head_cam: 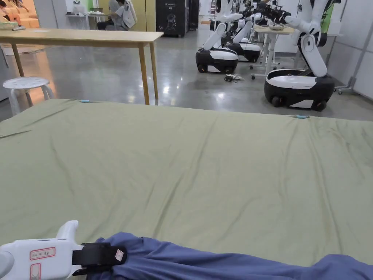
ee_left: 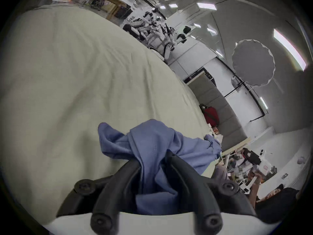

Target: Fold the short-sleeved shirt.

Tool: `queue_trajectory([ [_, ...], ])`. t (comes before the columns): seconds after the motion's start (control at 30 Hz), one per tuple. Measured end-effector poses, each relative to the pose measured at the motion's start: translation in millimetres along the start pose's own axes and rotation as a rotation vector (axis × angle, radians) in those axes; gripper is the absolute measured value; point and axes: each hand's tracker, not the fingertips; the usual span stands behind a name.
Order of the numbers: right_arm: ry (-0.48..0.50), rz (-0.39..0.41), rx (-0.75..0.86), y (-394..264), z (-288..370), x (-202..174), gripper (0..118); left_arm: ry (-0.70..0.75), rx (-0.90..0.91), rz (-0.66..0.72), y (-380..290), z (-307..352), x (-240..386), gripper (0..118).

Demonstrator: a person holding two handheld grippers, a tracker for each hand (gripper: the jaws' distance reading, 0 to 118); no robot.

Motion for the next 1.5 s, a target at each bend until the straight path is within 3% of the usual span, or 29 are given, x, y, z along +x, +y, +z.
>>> queue_trajectory([
  [0.33, 0.008, -0.007, 0.004, 0.3, -2.5, -2.2, 0, 0.224, 0.12, 0.072, 12.0, 88.1, -36.7, 13],
  [0.37, 0.009, -0.006, 0.004, 0.1, -3.5, -3.4, 0, -0.404, 0.302, 0.441, 13.4, 74.5, -5.7, 13],
  [0.4, 0.012, -0.006, 0.003, 0.1, -4.2, -4.4, 0, -0.335, 0.279, 0.4, 11.8, 73.3, -5.6, 13],
  [0.53, 0.027, -0.005, -0.004, 0.6, -6.8, -6.9, 0, -0.32, 0.297, 0.338, 15.2, 69.7, 25.8, 13],
  [0.77, 0.032, 0.007, -0.008, -5.6, -10.3, 3.2, 0, -0.458, 0.36, 0.248, 30.8, 57.5, 109.5, 13],
  [1.03, 0.039, -0.003, -0.007, -13.7, -9.0, 7.9, 0, -0.549, 0.256, 0.125, 20.8, -38.8, 169.5, 13],
  [1.13, 0.038, -0.004, -0.007, -18.6, -8.6, 11.7, 0, -0.529, 0.156, 0.135, 8.5, -88.1, 167.6, 13],
  [1.17, 0.036, -0.007, -0.005, -20.3, -8.3, 13.3, 0, 0.062, -0.13, -0.115, -3.1, -90.4, 134.4, 13],
  [1.4, 0.026, -0.031, -0.001, -27.8, -0.5, 26.5, 0, 0.086, -0.194, -0.07, -14.3, -131.9, 121.8, 15],
  [1.43, 0.021, -0.027, -0.004, -28.3, 0.3, 26.3, 0, 0.089, -0.197, -0.067, -13.5, -129.9, 121.5, 23],
  [1.5, 0.022, -0.022, -0.01, -30.1, 0.9, 28.5, 0, 0.012, -0.182, -0.031, -11.8, -124.0, 124.4, 74],
])
